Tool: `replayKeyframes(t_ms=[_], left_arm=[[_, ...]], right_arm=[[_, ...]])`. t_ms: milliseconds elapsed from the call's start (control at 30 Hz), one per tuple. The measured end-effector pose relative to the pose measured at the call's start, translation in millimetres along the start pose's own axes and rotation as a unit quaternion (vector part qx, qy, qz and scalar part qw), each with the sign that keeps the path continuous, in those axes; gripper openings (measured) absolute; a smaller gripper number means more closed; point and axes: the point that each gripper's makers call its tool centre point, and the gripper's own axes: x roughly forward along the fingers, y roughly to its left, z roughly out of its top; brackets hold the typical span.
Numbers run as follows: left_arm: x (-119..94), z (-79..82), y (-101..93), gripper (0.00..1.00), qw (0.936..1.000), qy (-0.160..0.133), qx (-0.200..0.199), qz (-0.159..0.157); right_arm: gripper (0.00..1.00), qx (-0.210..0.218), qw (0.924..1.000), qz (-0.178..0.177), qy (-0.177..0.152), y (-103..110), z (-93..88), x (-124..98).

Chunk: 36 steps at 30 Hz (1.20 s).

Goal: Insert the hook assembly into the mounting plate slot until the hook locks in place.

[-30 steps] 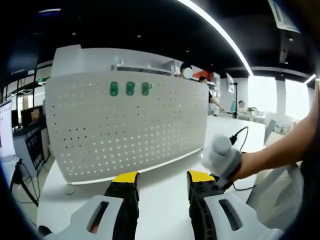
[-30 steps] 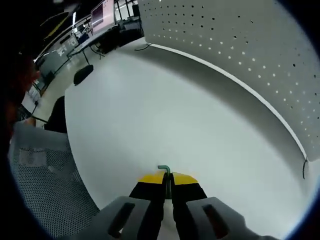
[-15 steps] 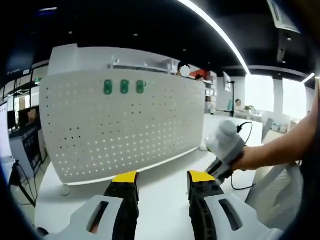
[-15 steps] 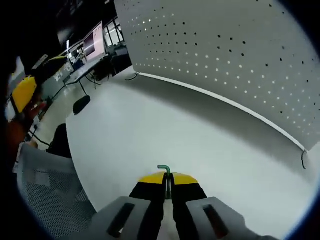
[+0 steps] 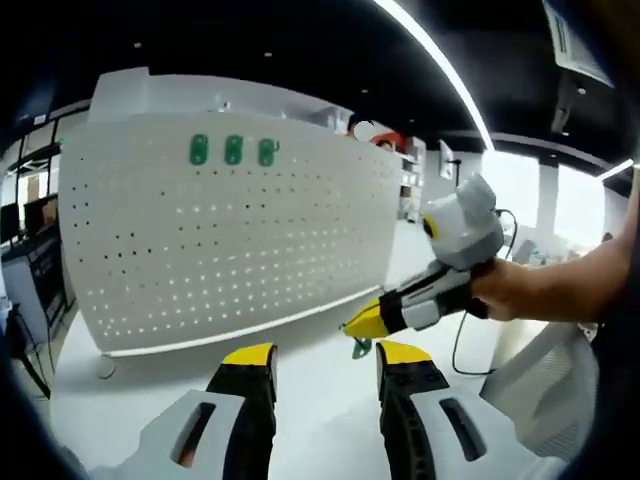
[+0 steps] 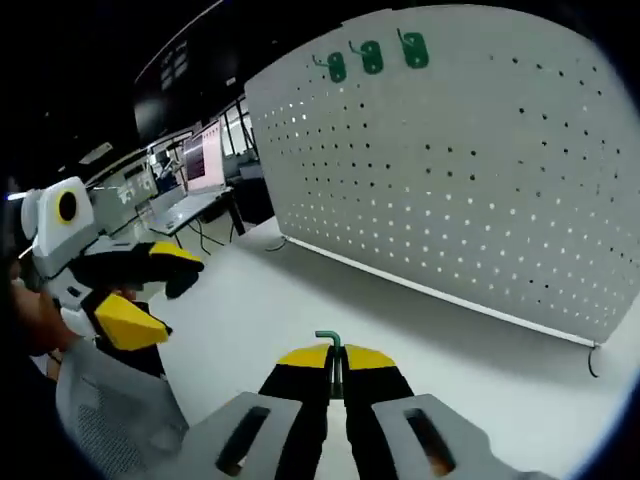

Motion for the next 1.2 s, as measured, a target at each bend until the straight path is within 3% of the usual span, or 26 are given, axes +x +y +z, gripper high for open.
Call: replayKeyframes(t_ms=[200, 467, 1000, 1200], left_arm=[[11.9, 0.4, -4.2, 0.41, 0.9998, 0.008, -0.01, -0.016], [28.7, 9.7, -14.7, 0.41, 0.9985, 0.003, -0.039, -0.039], [39.0, 16.4, -22.0, 0.36, 0.9953, -0.003, -0.077, -0.059], [37.8, 19.8, -25.1, 0.25, 0.9945, -0.01, -0.081, -0.066]], right_arm=[[0.02, -0.01, 0.9992, 0.01, -0.037, 13.4, 27.0, -9.5], [0.02, -0.006, 0.997, 0.024, -0.073, 26.3, 48.6, -20.0], [0.02, 0.015, 0.9928, 0.047, -0.109, 39.9, 59.6, -30.9], [0.02, 0.014, 0.9917, 0.052, -0.117, 43.2, 63.5, -31.8]])
